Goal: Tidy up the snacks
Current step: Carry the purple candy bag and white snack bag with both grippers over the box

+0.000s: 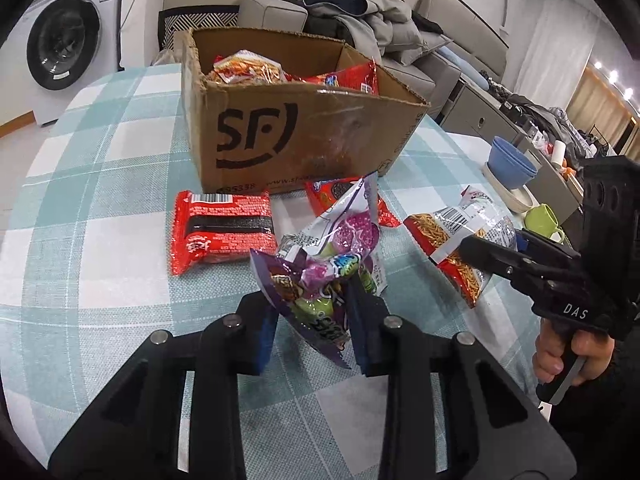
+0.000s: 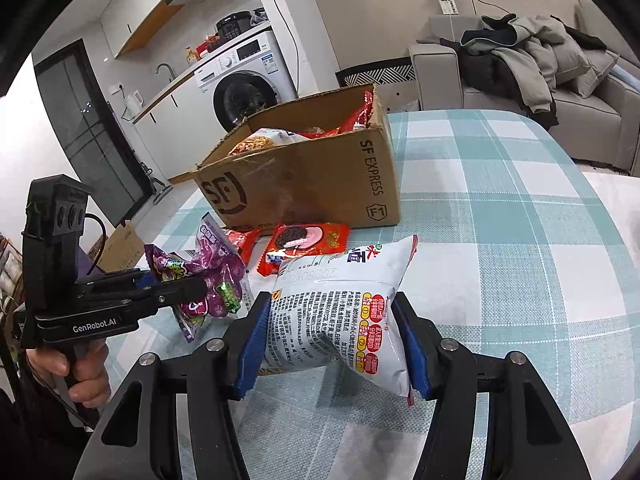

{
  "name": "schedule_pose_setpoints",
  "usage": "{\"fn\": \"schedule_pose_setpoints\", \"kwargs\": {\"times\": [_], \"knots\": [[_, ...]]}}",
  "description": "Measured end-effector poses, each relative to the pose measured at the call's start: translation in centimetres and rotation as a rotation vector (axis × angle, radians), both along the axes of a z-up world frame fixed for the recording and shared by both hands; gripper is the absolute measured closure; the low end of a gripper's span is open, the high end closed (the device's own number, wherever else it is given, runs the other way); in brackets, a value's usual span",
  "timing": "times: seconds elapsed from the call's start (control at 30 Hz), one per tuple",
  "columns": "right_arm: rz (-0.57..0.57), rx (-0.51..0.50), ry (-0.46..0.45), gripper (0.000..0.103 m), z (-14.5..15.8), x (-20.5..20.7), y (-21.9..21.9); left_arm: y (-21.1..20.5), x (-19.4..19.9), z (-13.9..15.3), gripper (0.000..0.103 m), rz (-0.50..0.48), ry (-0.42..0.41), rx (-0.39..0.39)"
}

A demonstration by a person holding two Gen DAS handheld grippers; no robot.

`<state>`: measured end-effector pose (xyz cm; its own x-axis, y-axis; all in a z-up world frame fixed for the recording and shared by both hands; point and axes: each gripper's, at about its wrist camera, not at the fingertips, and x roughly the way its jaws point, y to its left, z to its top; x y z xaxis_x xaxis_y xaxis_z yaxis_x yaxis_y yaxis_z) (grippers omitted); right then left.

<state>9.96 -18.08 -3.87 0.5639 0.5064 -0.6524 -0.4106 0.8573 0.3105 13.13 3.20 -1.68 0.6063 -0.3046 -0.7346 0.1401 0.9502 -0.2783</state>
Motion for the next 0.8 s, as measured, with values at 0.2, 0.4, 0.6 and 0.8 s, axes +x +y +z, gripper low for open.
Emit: {"fn": "schedule_pose_setpoints", "kwargs": {"times": [0.2, 0.4, 0.6, 0.8], "knots": [[0.008, 0.018, -0.015, 0.044, 0.7, -0.4, 0.1, 1.1, -1.3, 1.4, 0.076, 0.031, -0.041, 0.000], [0.008, 0.011, -0.059, 0.044, 1.9, -1.0, 0.1, 1.9, -2.6, 3.2, 0.076, 0.072, -0.087, -0.010], [0.000, 0.021, -0.098, 0.044, 3.5, -0.7, 0.1, 2.7, -2.8, 5.5, 0.076, 0.106, -0.128, -0.004], [0.006, 0.029, -0.139, 0.044, 5.3, -0.2, 0.3, 3.5, -2.8, 7.8, 0.076, 0.136, -0.173, 0.008]]}}
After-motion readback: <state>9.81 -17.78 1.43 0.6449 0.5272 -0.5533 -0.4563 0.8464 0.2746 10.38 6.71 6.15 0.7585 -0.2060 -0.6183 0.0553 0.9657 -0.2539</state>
